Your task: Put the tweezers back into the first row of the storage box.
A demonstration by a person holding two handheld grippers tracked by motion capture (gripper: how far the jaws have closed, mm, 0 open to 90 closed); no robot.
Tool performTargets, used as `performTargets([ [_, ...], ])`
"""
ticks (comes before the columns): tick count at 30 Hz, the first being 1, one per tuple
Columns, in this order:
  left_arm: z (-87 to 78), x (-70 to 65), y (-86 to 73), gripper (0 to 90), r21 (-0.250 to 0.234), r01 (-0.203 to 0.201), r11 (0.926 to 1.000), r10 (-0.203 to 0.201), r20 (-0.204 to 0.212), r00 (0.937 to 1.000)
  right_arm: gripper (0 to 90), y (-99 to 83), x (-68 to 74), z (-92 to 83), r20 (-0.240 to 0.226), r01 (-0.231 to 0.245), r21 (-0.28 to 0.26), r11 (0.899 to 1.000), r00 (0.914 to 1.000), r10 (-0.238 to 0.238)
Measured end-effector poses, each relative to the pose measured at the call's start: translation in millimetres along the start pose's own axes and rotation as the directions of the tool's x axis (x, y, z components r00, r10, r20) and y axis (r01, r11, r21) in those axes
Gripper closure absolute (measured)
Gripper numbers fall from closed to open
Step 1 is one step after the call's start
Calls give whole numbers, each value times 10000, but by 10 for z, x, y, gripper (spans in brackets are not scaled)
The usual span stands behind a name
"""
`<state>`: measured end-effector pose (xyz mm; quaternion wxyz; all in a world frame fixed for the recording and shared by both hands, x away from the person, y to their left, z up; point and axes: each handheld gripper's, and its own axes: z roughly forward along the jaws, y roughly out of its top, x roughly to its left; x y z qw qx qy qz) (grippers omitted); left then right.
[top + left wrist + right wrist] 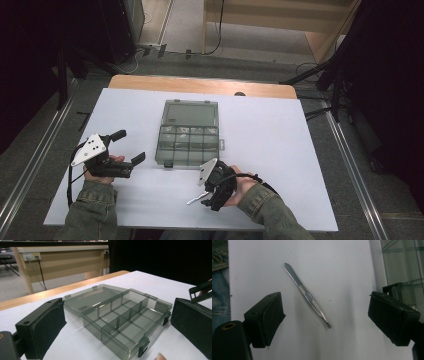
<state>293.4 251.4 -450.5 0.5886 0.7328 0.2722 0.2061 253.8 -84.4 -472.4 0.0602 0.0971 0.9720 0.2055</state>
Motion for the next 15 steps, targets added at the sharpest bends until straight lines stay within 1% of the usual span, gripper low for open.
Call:
performTargets([
  [2, 3, -3, -1, 0, -16, -3, 10000, 3, 16, 10000, 154, 17, 5, 15, 31, 64, 84, 9999, 10000, -65],
  [4, 5, -3, -1, 0, 11, 1, 10000, -1, 29, 10000, 191, 46, 3, 41, -25, 298, 263, 9992, 9996, -298],
  [6, 5, -2, -1, 0, 3, -3, 10000, 3, 28, 10000, 268, 68, -5, 61, -183, 506, 431, 9978, 9986, -499],
  [7, 4, -1, -2, 0, -9, 3, 10000, -3, 47, 10000, 325, 80, -16, 71, -447, 587, 624, 9963, 9974, -560],
  [8, 5, 1, -2, 0, -4, 7, 10000, -7, 48, 10000, 325, 80, -16, 71, -447, 587, 624, 9963, 9974, -560],
  [9, 5, 1, -4, 0, 13, 33, 10000, -33, 41, 10000, 343, 83, -19, 76, -448, 650, 668, 9956, 9971, -621],
  [10, 6, 3, -5, 0, 36, 29, 10000, -29, 46, 10000, 403, 91, -23, 77, -527, 749, 695, 9948, 9961, -713],
  [11, 7, 5, -6, 0, 62, 13, 10000, -13, 50, 10000, 403, 91, -23, 77, -527, 749, 695, 9948, 9961, -713],
  [12, 9, 4, -6, 0, 61, 19, 10000, -19, 49, 10000, 434, 94, -22, 80, -591, 779, 692, 9946, 9955, -739],
  [15, 14, -1, -7, 0, 47, 21, 10000, -21, 82, 10000, 522, 105, -8, 89, -693, 955, 915, 9912, 9936, -894],
])
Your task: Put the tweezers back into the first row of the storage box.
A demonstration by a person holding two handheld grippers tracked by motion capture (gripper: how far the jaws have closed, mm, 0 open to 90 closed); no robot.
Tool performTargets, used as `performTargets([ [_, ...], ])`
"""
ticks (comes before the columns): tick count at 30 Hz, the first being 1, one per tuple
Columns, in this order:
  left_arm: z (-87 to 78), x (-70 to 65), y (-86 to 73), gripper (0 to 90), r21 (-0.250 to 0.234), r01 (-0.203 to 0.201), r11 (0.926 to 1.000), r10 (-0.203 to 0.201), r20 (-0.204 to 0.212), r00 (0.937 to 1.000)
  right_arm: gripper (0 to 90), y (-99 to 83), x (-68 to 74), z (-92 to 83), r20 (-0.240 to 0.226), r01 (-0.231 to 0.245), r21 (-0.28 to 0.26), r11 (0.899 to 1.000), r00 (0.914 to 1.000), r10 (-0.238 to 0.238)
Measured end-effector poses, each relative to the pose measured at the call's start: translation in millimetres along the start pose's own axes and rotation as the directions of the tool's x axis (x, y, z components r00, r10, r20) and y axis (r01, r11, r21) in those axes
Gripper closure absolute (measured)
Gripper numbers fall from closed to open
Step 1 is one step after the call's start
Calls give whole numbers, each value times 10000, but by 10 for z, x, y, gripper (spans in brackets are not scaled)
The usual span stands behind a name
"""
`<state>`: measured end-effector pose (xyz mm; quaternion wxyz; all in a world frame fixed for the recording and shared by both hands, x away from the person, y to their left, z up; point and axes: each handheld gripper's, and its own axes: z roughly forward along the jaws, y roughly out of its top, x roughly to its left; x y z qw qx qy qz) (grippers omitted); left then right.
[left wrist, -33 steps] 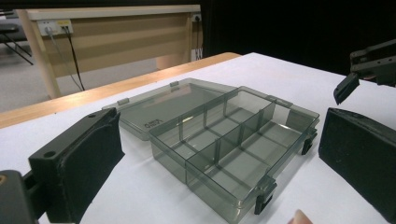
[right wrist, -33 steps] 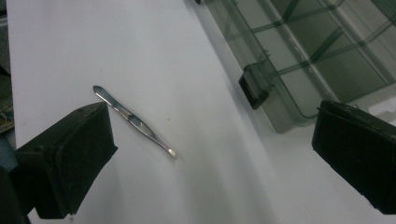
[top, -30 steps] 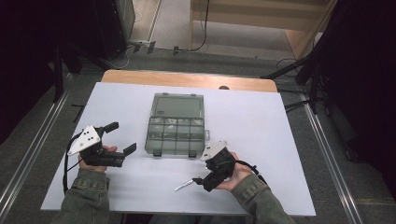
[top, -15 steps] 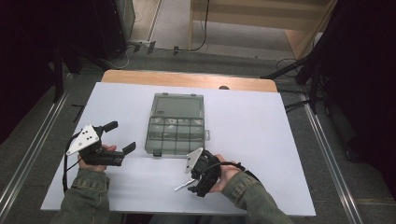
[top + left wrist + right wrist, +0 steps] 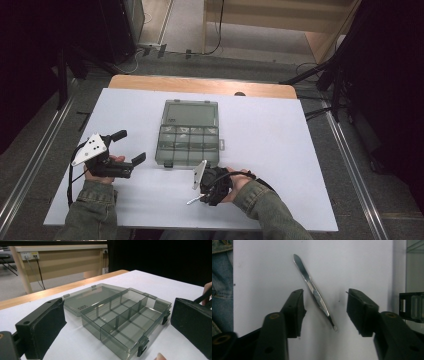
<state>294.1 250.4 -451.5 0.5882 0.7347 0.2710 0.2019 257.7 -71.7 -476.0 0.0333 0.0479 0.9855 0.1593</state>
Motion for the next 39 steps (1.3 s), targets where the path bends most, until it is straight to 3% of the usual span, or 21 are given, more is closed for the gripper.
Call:
performTargets([
  [4, 0, -2, 1, 0, 7, -11, 10000, 11, 18, 10000, 637, 15, -4, 46, -229, -95, 391, 9992, 9997, 104],
  [8, 1, 1, 2, 0, -74, 91, 9999, -90, 74, 9999, 845, 25, 13, 33, -355, 44, 463, 9989, 9994, -28],
  [16, -8, 3, 9, 0, -146, 166, 9998, -165, 99, 9998, 856, 21, 23, 25, -138, -89, 381, 9992, 9999, 94],
  [24, -13, 2, 10, 0, -123, 154, 9998, -152, 126, 9998, 856, -7, -36, -45, -385, -392, -95, 9992, 9985, 388],
  [25, -6, -2, 7, 0, -105, 158, 9998, -157, 138, 9998, 856, -21, -48, -81, -453, -594, -220, 9980, 9973, 584],
  [35, 3, -2, 2, 0, -56, 151, 9999, -150, 159, 9998, 856, -104, -183, -231, -465, -1042, -1289, 9862, 9940, 990],
  [39, 11, -2, -2, 0, 38, 92, 10000, -93, 173, 9998, 856, -108, -212, -232, -578, -1425, -1309, 9811, 9890, 1359],
])
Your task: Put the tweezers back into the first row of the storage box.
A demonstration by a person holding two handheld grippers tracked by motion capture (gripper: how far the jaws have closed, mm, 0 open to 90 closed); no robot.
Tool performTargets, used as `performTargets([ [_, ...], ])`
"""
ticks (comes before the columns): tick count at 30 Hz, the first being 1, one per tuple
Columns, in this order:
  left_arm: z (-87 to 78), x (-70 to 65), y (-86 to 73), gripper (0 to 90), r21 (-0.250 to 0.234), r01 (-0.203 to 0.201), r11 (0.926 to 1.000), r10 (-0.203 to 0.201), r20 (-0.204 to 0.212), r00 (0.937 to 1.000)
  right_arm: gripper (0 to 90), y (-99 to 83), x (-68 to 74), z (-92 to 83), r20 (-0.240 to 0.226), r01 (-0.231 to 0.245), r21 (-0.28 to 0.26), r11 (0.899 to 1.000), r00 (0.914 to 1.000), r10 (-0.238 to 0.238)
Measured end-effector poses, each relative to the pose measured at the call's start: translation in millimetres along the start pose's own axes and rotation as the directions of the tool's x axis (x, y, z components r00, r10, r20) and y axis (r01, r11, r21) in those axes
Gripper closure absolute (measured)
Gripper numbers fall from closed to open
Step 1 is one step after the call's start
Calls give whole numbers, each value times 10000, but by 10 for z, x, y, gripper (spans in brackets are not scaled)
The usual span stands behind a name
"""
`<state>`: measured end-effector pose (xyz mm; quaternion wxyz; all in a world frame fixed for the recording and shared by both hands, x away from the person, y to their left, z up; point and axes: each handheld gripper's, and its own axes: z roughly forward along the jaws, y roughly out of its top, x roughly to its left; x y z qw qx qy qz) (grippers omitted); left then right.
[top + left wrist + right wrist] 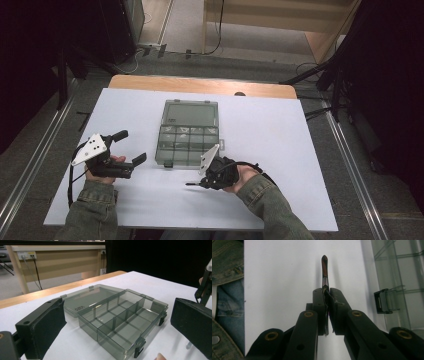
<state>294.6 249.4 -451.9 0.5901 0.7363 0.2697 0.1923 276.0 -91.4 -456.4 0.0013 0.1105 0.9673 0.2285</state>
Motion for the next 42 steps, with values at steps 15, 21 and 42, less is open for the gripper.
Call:
performTargets([
  [15, 6, 1, -2, 0, 18, -12, 10000, 12, -5, 10000, 856, -45, -220, -110, 463, -536, -1059, 9929, 9972, 588],
  [21, -5, 2, 3, 0, -119, -27, 9999, 25, -161, 9999, 856, -57, -291, -186, 864, -597, -1739, 9829, 9934, 756],
  [42, -15, 19, 5, 0, -195, -5, 9998, 0, -222, 9998, 856, 76, -606, -350, 1962, -1020, -2581, 9607, 9682, 1555],
])
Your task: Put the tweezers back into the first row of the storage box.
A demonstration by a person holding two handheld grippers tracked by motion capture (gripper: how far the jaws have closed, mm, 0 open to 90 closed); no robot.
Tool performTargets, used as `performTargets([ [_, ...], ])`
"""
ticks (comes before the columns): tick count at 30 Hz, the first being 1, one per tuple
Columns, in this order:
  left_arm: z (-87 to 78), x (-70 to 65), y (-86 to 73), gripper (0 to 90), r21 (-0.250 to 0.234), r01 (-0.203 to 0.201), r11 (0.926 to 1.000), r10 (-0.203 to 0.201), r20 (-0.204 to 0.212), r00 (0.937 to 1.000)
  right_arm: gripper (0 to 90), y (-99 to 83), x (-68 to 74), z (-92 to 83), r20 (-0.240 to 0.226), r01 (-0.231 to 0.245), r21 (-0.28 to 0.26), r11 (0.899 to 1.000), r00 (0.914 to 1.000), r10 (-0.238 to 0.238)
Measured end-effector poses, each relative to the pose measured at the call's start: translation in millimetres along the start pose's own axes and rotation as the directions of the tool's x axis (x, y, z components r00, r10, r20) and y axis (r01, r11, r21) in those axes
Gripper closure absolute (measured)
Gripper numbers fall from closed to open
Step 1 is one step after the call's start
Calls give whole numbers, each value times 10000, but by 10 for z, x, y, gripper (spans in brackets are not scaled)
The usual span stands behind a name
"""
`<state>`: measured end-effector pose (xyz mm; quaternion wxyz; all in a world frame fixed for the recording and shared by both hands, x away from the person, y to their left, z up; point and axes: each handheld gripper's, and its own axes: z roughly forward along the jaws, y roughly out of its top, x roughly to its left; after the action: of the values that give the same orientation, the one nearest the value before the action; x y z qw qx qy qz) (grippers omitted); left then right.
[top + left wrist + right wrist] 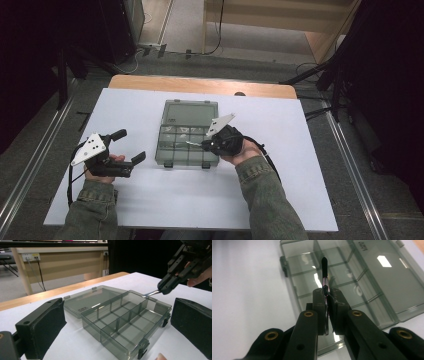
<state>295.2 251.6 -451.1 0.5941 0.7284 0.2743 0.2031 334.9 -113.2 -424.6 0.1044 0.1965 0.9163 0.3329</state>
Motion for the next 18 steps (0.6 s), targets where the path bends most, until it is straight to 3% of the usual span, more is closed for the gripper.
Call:
performTargets([
  [6, 19, 3, -8, 0, 47, 18, 10000, -18, -3, 10000, 855, -39, -136, 57, 455, -339, -188, 9992, 9984, 347],
  [7, 23, 5, -10, 0, 66, 10, 10000, -10, 6, 10000, 855, -54, -184, 81, 315, -606, -402, 9974, 9976, 619],
  [18, 34, 9, -16, 0, 116, 27, 9999, -27, 43, 10000, 855, -47, -373, 328, 102, -991, -652, 9929, 9949, 999],
])
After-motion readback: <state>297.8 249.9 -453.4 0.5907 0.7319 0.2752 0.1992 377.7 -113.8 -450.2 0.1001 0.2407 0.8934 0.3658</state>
